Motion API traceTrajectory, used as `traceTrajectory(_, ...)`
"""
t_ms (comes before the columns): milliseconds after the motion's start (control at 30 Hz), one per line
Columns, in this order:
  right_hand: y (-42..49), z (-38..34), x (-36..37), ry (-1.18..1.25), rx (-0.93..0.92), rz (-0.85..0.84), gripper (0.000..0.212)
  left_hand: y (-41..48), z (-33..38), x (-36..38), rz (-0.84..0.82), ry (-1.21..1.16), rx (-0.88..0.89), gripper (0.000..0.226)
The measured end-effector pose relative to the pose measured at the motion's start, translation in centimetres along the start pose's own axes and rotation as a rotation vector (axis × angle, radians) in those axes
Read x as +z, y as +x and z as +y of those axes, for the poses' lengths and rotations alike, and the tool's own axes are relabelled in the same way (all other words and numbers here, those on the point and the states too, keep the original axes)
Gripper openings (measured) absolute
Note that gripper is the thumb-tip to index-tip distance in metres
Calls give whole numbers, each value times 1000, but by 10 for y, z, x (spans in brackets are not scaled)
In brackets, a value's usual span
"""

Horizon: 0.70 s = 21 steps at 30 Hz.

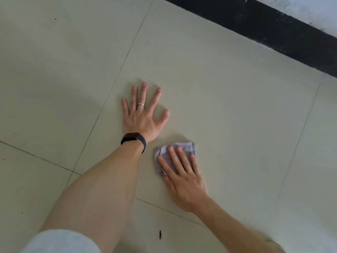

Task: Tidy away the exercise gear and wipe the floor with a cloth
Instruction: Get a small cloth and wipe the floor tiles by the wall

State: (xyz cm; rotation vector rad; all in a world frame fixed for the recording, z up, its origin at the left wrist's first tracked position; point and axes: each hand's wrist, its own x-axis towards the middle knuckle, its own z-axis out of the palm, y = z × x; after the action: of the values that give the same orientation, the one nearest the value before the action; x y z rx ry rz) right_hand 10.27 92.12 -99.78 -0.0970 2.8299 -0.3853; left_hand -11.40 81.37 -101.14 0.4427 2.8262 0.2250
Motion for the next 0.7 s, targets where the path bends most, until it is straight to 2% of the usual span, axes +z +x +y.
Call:
traceTrajectory(67, -18, 10, 3, -27, -195, -43, 53, -1, -2, 2, -5, 6, 4, 70)
traceTrajectory(133, 0, 41, -3, -69, -240, -14, 52, -2, -3, 4, 19, 10, 24, 70)
traceTrajectory(167, 15, 57, -9, -63, -138, 24, 53, -1, -4, 3, 23, 6, 33, 70)
traceTrajectory(267, 51, 84, -29, 108, 430, 86, 57, -2, -8, -2, -43, -50, 62, 71)
traceTrajectory(300, 50, 77, -28, 122, 508, 89, 57, -4, -11, -5, -59, -114, 99, 72)
traceTrajectory(367, 25, 50, -16, 83, 428, 47, 57, -19, -25, -12, -19, -210, 182, 71)
traceTrajectory(433, -25, 28, 0, 84, 298, 8, 56, -49, -43, -16, 34, -191, 172, 68)
traceTrajectory(467, -53, 19, 10, 94, 317, 1, 56, -68, -52, -16, 34, -182, 124, 68)
traceTrajectory(567, -104, -25, 34, 138, 594, 30, 58, -111, -68, -7, -78, -114, -56, 67)
traceTrajectory(600, -108, -46, 39, 141, 595, 30, 59, -118, -71, -3, -126, -69, -91, 68)
traceTrajectory(633, -108, -64, 44, 131, 517, 26, 59, -120, -73, 0, -163, -42, -105, 68)
traceTrajectory(700, -99, -68, 47, 72, 237, 12, 57, -117, -76, 1, -218, -53, -104, 68)
